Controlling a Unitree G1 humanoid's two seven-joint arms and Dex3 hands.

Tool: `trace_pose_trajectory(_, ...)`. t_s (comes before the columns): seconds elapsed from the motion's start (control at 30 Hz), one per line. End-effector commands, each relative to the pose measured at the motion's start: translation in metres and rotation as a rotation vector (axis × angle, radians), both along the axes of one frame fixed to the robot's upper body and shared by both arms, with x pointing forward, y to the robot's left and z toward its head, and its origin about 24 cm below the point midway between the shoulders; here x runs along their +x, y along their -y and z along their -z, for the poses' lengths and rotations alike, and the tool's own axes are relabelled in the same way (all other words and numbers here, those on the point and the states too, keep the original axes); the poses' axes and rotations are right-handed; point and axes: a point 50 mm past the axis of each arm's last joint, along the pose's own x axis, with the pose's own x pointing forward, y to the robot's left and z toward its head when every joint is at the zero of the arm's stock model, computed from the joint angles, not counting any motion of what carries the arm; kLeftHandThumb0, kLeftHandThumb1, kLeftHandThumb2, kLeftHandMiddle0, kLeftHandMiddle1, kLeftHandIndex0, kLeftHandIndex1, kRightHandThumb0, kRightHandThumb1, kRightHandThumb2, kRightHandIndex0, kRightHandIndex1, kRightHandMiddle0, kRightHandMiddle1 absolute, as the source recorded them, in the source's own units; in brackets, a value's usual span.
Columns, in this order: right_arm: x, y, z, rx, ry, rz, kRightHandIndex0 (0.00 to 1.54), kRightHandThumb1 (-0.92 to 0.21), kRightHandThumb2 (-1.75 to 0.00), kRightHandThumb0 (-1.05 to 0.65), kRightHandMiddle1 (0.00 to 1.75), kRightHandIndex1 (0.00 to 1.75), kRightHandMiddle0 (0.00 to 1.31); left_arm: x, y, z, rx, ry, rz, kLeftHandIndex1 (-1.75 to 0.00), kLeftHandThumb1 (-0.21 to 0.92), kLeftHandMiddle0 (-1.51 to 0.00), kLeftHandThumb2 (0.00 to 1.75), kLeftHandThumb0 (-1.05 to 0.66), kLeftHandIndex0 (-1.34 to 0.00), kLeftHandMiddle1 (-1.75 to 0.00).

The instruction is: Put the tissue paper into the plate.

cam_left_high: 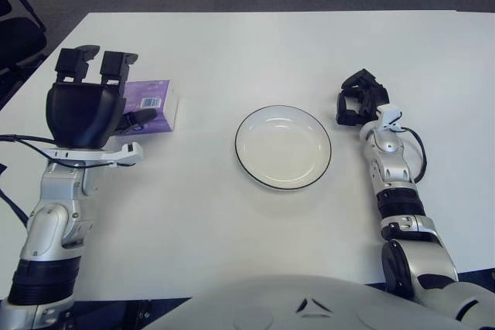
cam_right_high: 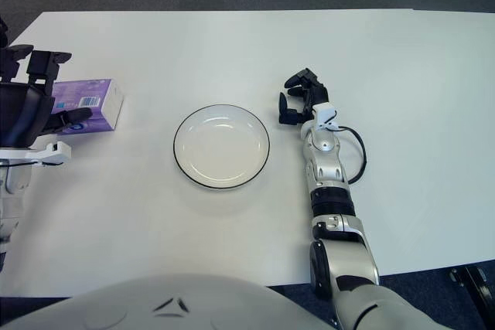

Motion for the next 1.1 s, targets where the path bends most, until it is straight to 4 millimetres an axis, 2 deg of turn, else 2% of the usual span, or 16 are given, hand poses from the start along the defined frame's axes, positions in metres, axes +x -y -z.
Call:
trace_pose_trajectory(0.0,-0.033,0.007,0.065,0.046,-0.255,0.039,0.79,-0.14,-1.51,-0.01,1.75,1.67,0.49,0.002,-0.004,-0.003,0.021,-0.071,0.013,-0.15,0.92,0.00,0.51,-1.04,0.00,-0.08)
trace_pose_trajectory(0.1,-0.033,0.007,0.065,0.051,-0.256,0.039,0.80,-0.14,-1.51,-0.01,1.75,1.67,0.49,0.003,-0.005,-0.007,0.024,-0.147,0.028,-0.05,0.92,0.00,0.52,-1.05,0.00,-0.03)
trace_pose_trajectory(0.37,-0.033,0.009,0.066,0.054,-0.256,0.042,0.79,-0.14,-1.52,-0.01,1.75,1.69,0.49,0.006,-0.002,-0.013,0.004,-0.283,0.075,0.00,0.92,0.00,0.52,-1.05,0.00,0.00)
trace_pose_trajectory(0.67,-0.033,0.010,0.065,0.053,-0.250,0.040,0.80,-0.14,-1.51,-0.01,1.75,1.67,0.49,0.014,-0.002,-0.014,-0.096,-0.436,0.161,0.00,0.92,0.00,0.36,-1.05,0.00,0.00)
trace_pose_trajectory(0.77,-0.033,0.010,0.065,0.052,-0.248,0.041,0.79,-0.14,-1.51,-0.01,1.75,1.67,0.49,0.022,-0.002,-0.012,-0.136,-0.492,0.194,0.00,0.92,0.00,0.34,-1.05,0.00,0.00)
trace_pose_trajectory(0.9,-0.033,0.011,0.066,0.055,-0.252,0.039,0.79,-0.15,-1.51,-0.01,1.75,1.68,0.49,0.047,-0.004,0.001,-0.166,-0.581,0.227,0.00,0.92,0.00,0.33,-1.05,0.00,0.00)
trace_pose_trajectory(1.07,-0.033,0.011,0.065,0.055,-0.252,0.038,0.78,-0.15,-1.51,-0.01,1.75,1.69,0.49,0.052,-0.009,0.006,-0.183,-0.630,0.287,0.00,0.92,0.00,0.31,-1.05,0.00,0.00)
